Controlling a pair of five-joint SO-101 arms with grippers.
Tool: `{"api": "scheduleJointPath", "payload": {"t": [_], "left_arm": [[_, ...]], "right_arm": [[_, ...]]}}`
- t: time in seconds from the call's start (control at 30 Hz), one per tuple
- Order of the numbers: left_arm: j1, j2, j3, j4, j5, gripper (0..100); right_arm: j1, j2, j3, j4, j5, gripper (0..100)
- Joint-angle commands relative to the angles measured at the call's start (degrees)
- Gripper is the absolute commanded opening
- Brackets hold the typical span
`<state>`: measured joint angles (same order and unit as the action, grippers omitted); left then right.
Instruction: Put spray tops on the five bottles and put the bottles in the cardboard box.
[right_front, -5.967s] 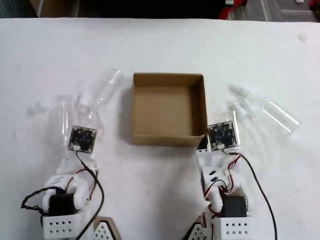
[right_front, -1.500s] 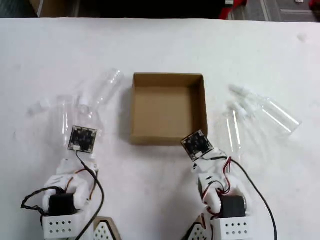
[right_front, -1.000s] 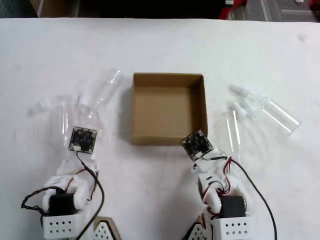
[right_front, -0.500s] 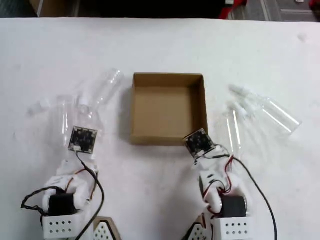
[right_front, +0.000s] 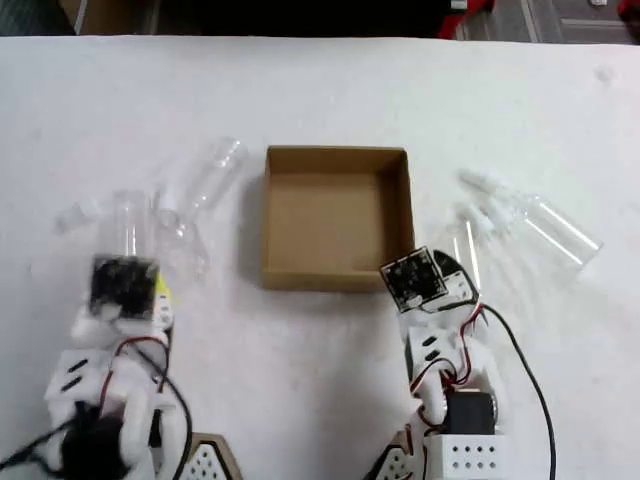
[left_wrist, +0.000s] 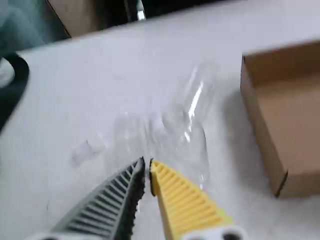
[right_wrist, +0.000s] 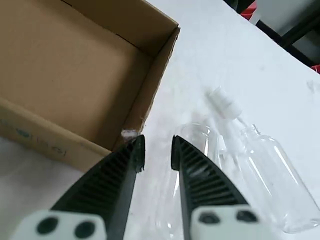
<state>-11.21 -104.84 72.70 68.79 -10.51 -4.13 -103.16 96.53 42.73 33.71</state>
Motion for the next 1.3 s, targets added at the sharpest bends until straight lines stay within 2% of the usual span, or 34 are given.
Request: {"api": "scheduleJointPath", "payload": {"t": [0.0, 0.1, 0.37, 0.47, 0.6, 0.7, 0.8, 0.9, 1.1, 1.27], "left_arm": [[0.40, 0.48, -5.10, -2.55, 0.18, 2], [0.31, 0.48, -3.52, -4.04, 0.09, 2], [0.84, 0.48, 4.31, -21.80, 0.62, 2], [5.58, 0.57, 2.02, -24.35, -0.09, 2], [19.47, 0.66, -3.69, -19.52, -9.76, 2], [26.77, 2.33, -6.95, -16.00, -12.04, 2], [27.38, 10.68, -11.87, -15.21, -11.78, 2], [27.56, 24.75, -20.66, -14.42, -11.16, 2], [27.38, 49.27, -40.70, -4.57, -7.38, 2], [27.30, 60.35, -42.11, -1.85, -7.47, 2]], "right_arm": [[1.36, 0.04, 0.35, 2.07, -0.53, 7.4], [1.36, 0.04, 0.35, 2.68, -0.53, 7.4], [1.54, 0.04, 0.35, 2.77, -0.53, 7.4], [1.54, 0.13, 0.35, 2.77, -0.53, 7.4], [1.54, 0.13, 0.35, 3.30, -0.53, 7.4], [1.19, 0.13, 0.35, 4.18, -0.18, 7.4], [1.19, 0.13, 0.35, 4.18, -0.18, 7.4], [1.19, 0.13, 0.35, 4.18, -0.26, 7.4], [1.19, 0.13, 0.35, 4.18, -0.18, 7.4], [1.27, 0.13, 0.35, 4.18, -0.18, 7.4]]}}
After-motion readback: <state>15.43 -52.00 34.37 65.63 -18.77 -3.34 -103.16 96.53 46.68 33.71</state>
